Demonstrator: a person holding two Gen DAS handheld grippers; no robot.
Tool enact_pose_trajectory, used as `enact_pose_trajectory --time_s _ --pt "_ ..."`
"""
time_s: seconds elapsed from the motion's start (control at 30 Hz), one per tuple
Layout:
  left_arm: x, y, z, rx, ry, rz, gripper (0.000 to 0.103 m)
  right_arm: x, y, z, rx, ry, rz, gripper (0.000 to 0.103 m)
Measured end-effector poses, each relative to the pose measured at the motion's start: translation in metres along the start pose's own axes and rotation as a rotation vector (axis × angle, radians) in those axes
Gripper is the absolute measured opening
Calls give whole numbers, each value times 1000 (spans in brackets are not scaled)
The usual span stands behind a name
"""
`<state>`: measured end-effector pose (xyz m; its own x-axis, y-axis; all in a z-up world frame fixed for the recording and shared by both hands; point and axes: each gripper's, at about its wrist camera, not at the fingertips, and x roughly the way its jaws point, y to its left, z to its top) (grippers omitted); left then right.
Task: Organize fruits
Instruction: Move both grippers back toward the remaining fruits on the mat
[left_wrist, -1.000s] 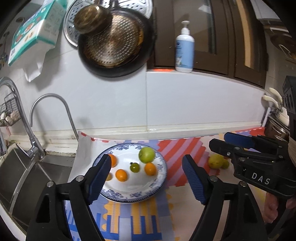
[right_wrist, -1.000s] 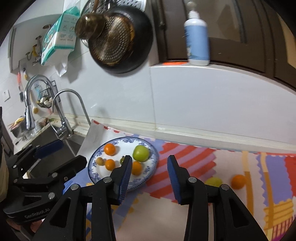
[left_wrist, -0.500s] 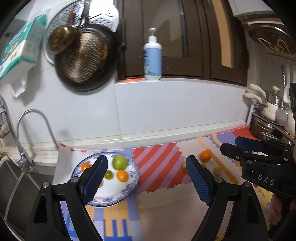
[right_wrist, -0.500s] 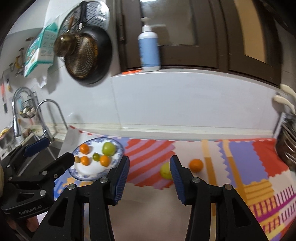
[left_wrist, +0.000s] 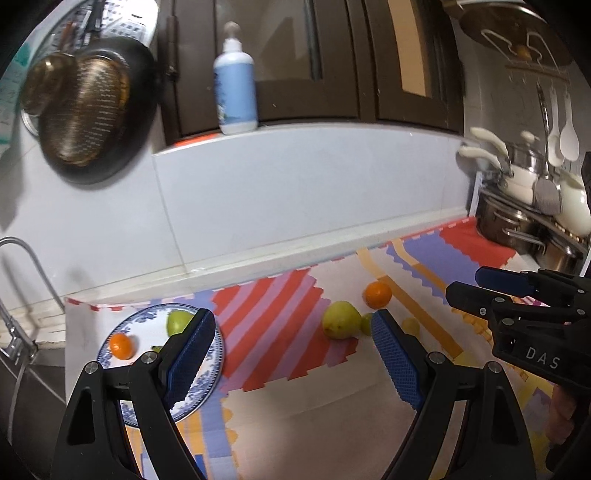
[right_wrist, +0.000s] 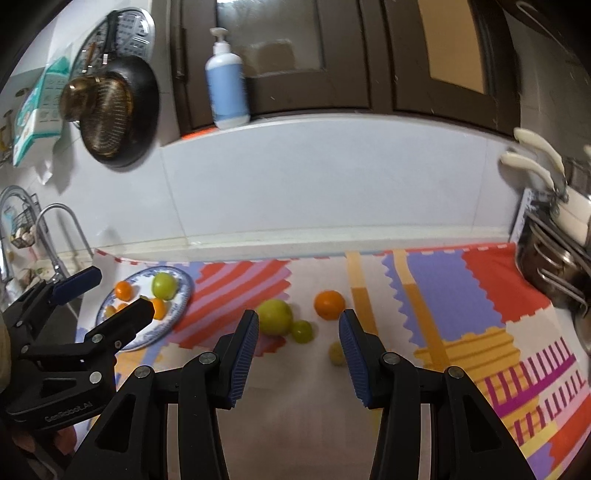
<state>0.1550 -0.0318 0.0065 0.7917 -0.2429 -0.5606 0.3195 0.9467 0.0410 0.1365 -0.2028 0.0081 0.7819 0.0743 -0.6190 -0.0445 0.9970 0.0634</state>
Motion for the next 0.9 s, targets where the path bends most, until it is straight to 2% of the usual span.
enact_pose_trajectory --time_s 0.5,0.9 --pt "75 -8 -8 66 101 -54 87 68 -29 -24 78 146 -36 46" --pt "135 -13 -13 98 168 -193 86 114 -36 -39 104 235 -49 46"
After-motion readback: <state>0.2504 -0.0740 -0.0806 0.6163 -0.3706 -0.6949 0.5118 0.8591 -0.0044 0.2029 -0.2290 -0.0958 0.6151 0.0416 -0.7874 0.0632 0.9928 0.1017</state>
